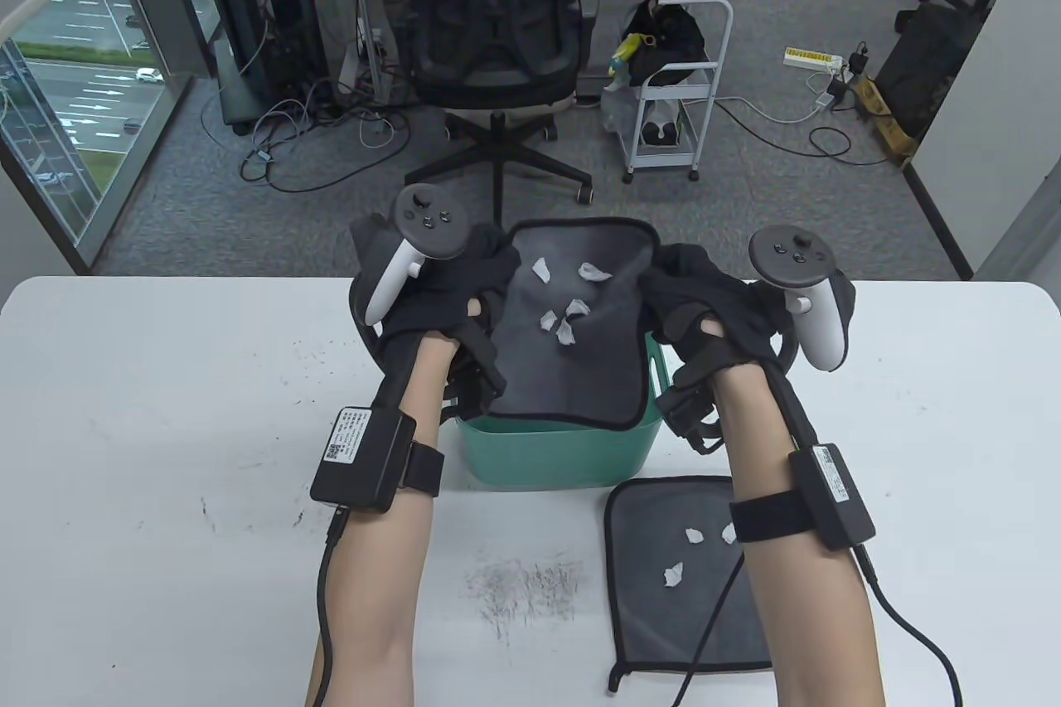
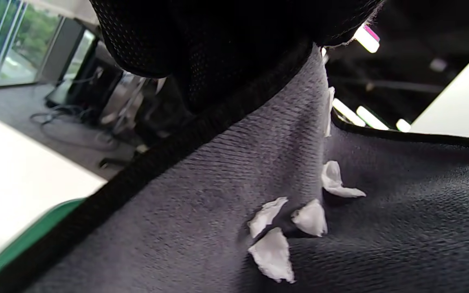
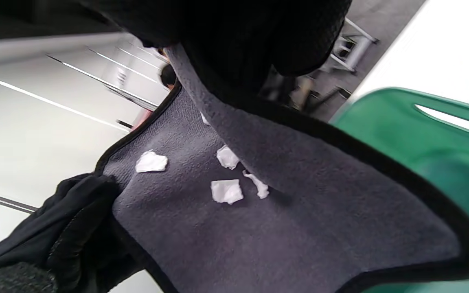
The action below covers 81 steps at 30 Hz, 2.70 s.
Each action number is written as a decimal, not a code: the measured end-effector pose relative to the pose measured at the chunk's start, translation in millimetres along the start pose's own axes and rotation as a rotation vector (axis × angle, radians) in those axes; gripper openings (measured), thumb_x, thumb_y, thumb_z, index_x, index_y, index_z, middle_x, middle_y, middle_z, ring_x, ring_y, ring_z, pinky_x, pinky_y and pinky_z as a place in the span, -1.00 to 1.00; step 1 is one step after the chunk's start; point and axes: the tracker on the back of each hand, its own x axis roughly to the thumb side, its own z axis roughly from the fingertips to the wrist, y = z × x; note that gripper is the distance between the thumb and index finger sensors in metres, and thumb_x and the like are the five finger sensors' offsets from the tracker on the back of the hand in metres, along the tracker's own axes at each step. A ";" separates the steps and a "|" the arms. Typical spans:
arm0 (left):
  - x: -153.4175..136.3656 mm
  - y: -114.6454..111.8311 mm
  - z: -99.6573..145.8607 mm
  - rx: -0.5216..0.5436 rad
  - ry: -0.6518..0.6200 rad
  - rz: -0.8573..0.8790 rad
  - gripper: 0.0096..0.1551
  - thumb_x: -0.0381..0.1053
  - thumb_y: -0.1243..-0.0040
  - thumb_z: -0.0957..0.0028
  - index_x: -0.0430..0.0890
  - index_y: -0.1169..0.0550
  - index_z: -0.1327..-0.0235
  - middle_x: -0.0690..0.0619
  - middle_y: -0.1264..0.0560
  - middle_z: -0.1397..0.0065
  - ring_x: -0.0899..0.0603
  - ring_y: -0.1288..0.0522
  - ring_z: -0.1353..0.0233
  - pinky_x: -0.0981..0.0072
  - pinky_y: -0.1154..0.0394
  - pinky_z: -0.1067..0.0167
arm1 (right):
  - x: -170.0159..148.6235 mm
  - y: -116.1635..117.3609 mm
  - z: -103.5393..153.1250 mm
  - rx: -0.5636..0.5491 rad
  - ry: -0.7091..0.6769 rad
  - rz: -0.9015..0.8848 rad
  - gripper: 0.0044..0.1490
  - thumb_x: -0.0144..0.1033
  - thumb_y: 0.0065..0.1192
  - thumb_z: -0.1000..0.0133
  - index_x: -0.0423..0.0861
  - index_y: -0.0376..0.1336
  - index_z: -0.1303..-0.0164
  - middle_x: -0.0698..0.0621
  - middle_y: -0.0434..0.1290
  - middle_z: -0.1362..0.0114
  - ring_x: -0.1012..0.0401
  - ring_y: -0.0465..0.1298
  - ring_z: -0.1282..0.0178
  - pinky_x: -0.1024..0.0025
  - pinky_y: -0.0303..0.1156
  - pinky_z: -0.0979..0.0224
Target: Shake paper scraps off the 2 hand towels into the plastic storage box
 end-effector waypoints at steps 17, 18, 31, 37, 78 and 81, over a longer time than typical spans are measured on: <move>-84.8 -74.1 -14.8 0.264 0.135 -0.165 -0.56 0.29 -0.17 -0.14 0.30 -0.60 -0.27 0.12 -0.58 -0.50 -0.17 -0.51 -0.53 -0.37 -0.26 -0.50 | -85.8 19.8 -34.6 -0.371 0.148 0.506 -0.56 -0.04 0.34 -0.08 0.24 0.36 -0.18 0.05 0.44 -0.47 -0.03 0.43 -0.48 -0.20 0.21 -0.55; -89.8 -74.7 -14.6 0.245 0.155 -0.150 -0.56 0.29 -0.16 -0.15 0.30 -0.59 -0.27 0.13 -0.57 -0.50 -0.17 -0.50 -0.53 -0.37 -0.25 -0.50 | -91.1 17.2 -35.5 -0.355 0.159 0.477 -0.56 -0.04 0.34 -0.08 0.24 0.36 -0.18 0.05 0.44 -0.47 -0.04 0.44 -0.47 -0.20 0.21 -0.55; -67.8 -76.7 -8.7 0.183 0.032 -0.015 -0.55 0.31 -0.15 -0.16 0.31 -0.58 -0.29 0.13 -0.57 -0.51 -0.16 -0.49 -0.54 -0.35 -0.26 -0.51 | -75.0 41.5 -36.5 -0.187 -0.003 0.350 -0.55 -0.03 0.35 -0.09 0.21 0.36 -0.19 0.02 0.43 -0.48 -0.07 0.41 -0.50 -0.24 0.19 -0.54; -78.8 -64.7 -2.2 0.252 0.122 -0.074 -0.55 0.29 -0.17 -0.15 0.29 -0.60 -0.28 0.11 -0.60 -0.47 -0.16 -0.53 -0.50 -0.29 -0.33 -0.49 | -67.3 37.7 -32.8 -0.183 0.085 0.382 -0.55 -0.02 0.33 -0.10 0.20 0.37 -0.20 0.02 0.44 -0.47 -0.06 0.43 -0.48 -0.23 0.19 -0.54; -121.9 62.8 142.1 0.443 -0.189 -0.114 -0.53 0.26 -0.16 -0.15 0.24 -0.60 -0.30 0.13 -0.64 -0.40 -0.14 -0.55 -0.48 -0.20 -0.34 -0.52 | -0.8 52.7 91.2 -0.112 -0.439 0.295 -0.55 -0.02 0.33 -0.09 0.12 0.40 -0.17 0.02 0.50 -0.40 -0.06 0.45 -0.46 -0.26 0.18 -0.53; -148.2 54.8 160.7 0.405 -0.160 -0.203 -0.53 0.26 -0.15 -0.16 0.24 -0.59 -0.30 0.13 -0.64 -0.40 -0.14 -0.55 -0.48 -0.21 -0.35 -0.51 | -16.9 81.6 101.5 -0.062 -0.441 0.396 -0.54 0.00 0.32 -0.09 0.13 0.40 -0.17 0.03 0.51 -0.40 -0.05 0.45 -0.46 -0.24 0.20 -0.53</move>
